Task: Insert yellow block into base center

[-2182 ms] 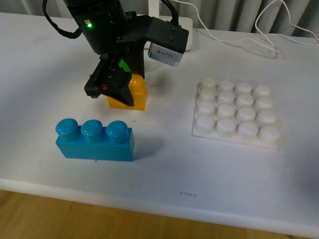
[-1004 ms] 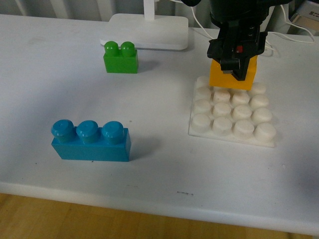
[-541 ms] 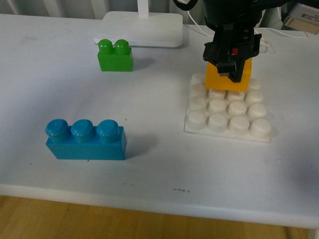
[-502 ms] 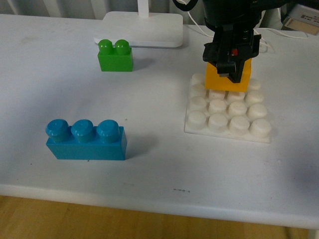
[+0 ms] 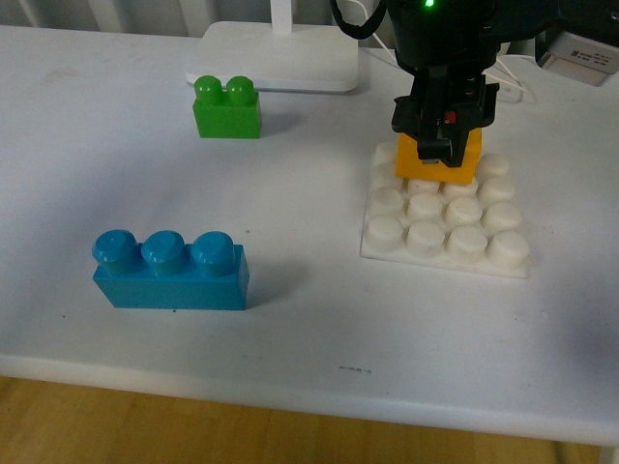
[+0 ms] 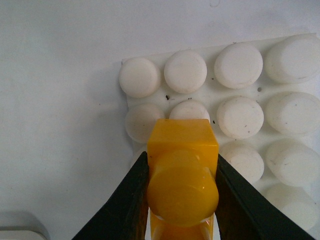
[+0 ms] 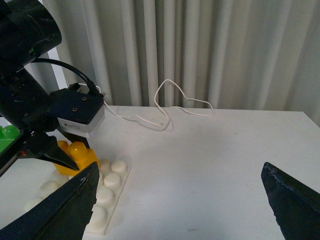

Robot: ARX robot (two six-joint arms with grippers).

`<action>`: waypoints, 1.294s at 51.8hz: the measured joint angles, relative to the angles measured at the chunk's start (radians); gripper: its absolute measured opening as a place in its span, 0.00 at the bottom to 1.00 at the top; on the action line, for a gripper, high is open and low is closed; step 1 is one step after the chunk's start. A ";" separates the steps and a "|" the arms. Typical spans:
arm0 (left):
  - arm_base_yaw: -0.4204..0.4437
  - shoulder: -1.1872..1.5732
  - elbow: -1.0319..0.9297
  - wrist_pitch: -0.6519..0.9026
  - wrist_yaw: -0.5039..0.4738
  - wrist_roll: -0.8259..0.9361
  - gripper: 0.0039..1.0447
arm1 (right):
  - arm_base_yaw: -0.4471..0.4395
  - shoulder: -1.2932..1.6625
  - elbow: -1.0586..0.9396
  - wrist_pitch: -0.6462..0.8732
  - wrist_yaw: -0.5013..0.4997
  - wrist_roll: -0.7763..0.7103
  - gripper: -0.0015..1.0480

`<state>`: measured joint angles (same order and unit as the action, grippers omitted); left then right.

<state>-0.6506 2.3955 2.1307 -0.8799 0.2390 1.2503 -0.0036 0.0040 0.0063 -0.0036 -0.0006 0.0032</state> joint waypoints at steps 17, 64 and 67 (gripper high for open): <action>-0.001 0.005 0.007 -0.009 0.030 -0.035 0.30 | 0.000 0.000 0.000 0.000 0.000 0.000 0.91; -0.005 -0.006 -0.099 0.069 -0.006 -0.037 0.30 | 0.000 0.000 0.000 0.000 0.000 0.000 0.91; -0.005 -0.012 -0.113 0.080 -0.007 -0.037 0.30 | 0.000 0.000 0.000 0.000 0.000 0.000 0.91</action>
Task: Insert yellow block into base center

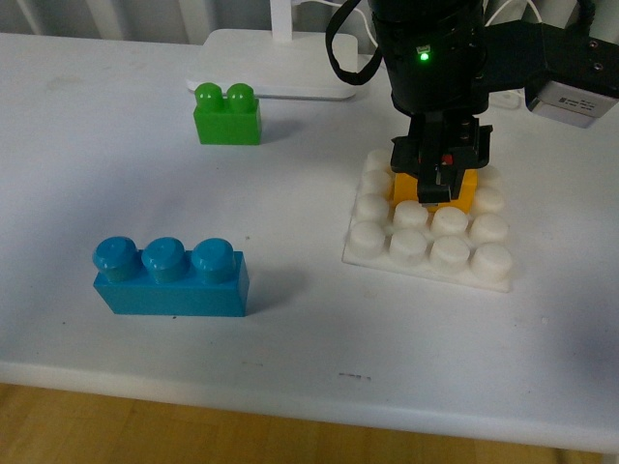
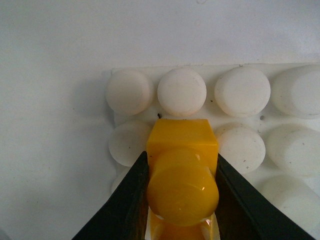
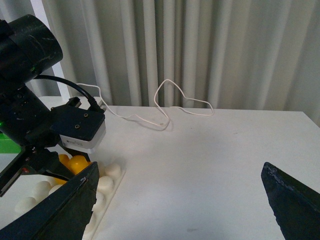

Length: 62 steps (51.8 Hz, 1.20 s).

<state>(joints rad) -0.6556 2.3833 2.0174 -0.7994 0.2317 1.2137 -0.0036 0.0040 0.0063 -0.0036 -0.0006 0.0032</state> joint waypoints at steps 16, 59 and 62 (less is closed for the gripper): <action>-0.001 -0.016 -0.056 0.062 0.004 -0.005 0.30 | 0.000 0.000 0.000 0.000 0.000 0.000 0.91; 0.004 -0.028 -0.082 0.092 0.019 -0.016 0.30 | 0.000 0.000 0.000 0.000 0.000 0.000 0.91; 0.004 -0.029 -0.082 0.090 0.018 -0.016 0.30 | 0.000 0.000 0.000 0.000 0.000 0.000 0.91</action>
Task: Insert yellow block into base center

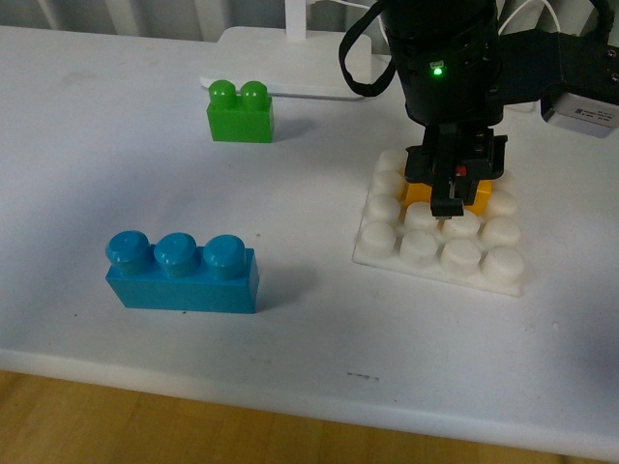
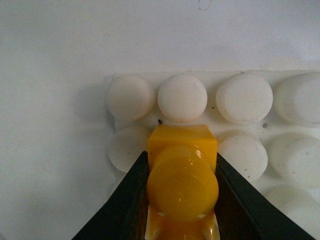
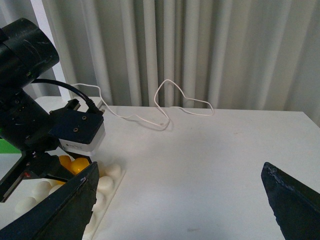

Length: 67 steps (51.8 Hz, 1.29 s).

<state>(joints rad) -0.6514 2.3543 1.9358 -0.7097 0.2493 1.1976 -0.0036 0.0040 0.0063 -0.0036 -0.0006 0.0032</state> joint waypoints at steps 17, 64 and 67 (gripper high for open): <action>0.012 -0.006 -0.001 -0.010 -0.036 0.005 0.72 | 0.000 0.000 0.000 0.000 0.000 0.000 0.91; 0.132 -0.571 -0.506 0.504 -0.190 0.055 0.94 | 0.000 0.000 0.000 0.000 0.000 0.000 0.91; 0.155 -0.635 -0.592 0.616 -0.221 0.019 0.94 | 0.000 0.000 0.000 0.000 0.000 0.000 0.91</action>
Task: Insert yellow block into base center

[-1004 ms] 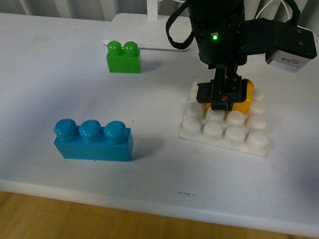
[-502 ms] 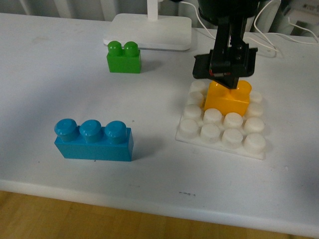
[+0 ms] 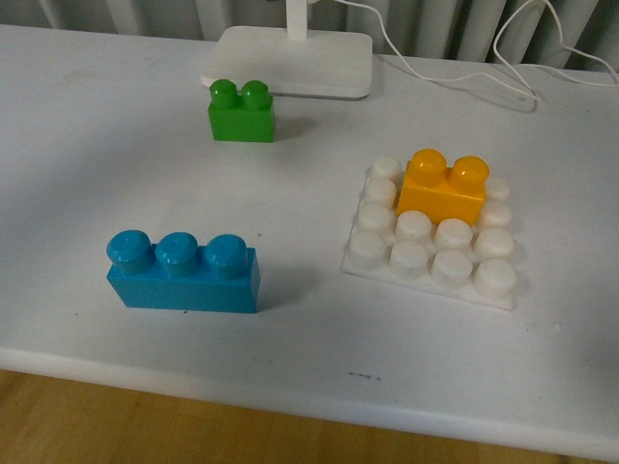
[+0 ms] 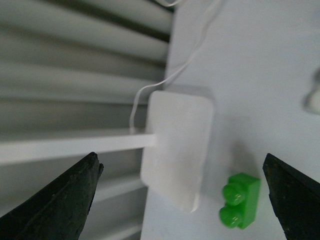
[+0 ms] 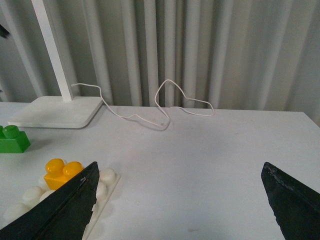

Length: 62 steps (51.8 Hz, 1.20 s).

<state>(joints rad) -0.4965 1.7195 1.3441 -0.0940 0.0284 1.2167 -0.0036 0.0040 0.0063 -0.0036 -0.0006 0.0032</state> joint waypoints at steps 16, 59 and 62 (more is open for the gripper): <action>0.119 -0.313 -0.426 0.396 -0.096 -0.183 0.94 | 0.000 0.000 0.000 0.000 0.000 0.000 0.91; 0.364 -0.801 -1.091 0.748 -0.157 -1.186 0.30 | 0.000 0.000 0.000 0.000 0.000 0.000 0.91; 0.379 -0.845 -1.130 0.747 -0.137 -1.197 0.16 | 0.000 0.000 0.000 0.000 0.000 0.000 0.91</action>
<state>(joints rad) -0.1173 0.8749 0.2142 0.6533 -0.1089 0.0196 -0.0036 0.0040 0.0063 -0.0036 -0.0006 0.0032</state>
